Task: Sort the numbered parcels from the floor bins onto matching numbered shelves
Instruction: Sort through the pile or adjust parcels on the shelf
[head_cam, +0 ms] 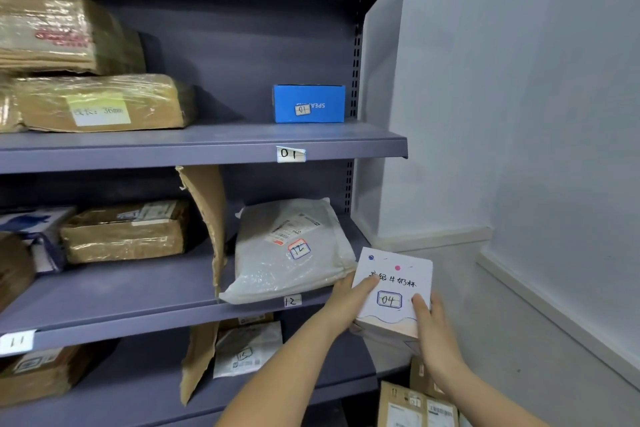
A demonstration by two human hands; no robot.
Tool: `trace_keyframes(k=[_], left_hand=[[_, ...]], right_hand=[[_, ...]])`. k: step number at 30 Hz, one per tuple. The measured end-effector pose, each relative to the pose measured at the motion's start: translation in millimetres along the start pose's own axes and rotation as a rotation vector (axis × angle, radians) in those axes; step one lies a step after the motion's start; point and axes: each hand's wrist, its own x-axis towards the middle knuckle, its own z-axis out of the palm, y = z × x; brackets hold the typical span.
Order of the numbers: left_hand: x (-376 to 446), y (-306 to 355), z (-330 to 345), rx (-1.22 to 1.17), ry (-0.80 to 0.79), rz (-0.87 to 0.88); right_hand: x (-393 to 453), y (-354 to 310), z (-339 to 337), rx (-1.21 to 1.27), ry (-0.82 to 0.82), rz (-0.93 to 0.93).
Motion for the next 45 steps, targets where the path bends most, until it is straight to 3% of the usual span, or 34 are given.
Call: trace_keyframes(k=[13, 21, 31, 39, 45], left_hand=[[-89, -2, 12, -0.101, 0.022, -0.031], [-197, -25, -43, -0.145, 0.086, 0.072], [-356, -68, -193, -0.124, 0.309, 0.085], [-432, -115, -311, -0.197, 0.527, 0.065], [-469, -150, -404, -0.223, 0.648, 0.059]], right_hand=[[-67, -9, -28, -0.036, -0.021, -0.062], [-174, -36, 5, 0.051, -0.168, -0.126], [-315, -77, 130, 0.127, -0.432, -0.163], [-386, -96, 253, 0.115, -0.648, -0.250], [-422, -105, 360, 0.146, -0.777, -0.196]])
